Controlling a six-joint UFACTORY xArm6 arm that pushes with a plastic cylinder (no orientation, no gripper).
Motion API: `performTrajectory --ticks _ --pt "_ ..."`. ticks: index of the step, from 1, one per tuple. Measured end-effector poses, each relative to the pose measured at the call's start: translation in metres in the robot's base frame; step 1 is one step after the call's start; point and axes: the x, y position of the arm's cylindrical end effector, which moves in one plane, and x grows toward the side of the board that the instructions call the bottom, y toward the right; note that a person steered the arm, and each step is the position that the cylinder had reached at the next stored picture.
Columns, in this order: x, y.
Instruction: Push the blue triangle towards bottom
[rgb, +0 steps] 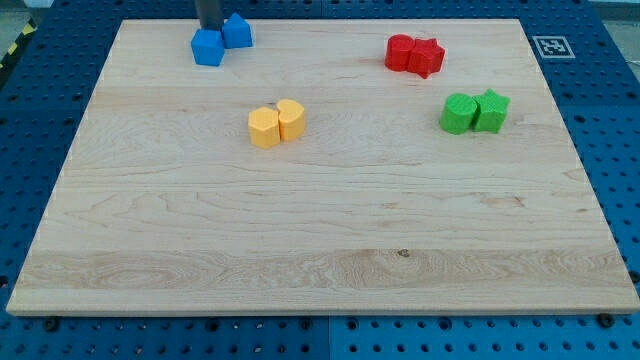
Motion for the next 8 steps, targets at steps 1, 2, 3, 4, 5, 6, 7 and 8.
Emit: performTrajectory --ticks 1,2,3,4,5,6,7,8 --pt "-0.010 -0.006" --pt "-0.040 -0.020" --pt "-0.040 -0.011" --pt "-0.040 0.011" --pt "-0.039 0.035" --pt "-0.039 0.043" --pt "-0.040 0.028" --pt "-0.032 0.017"
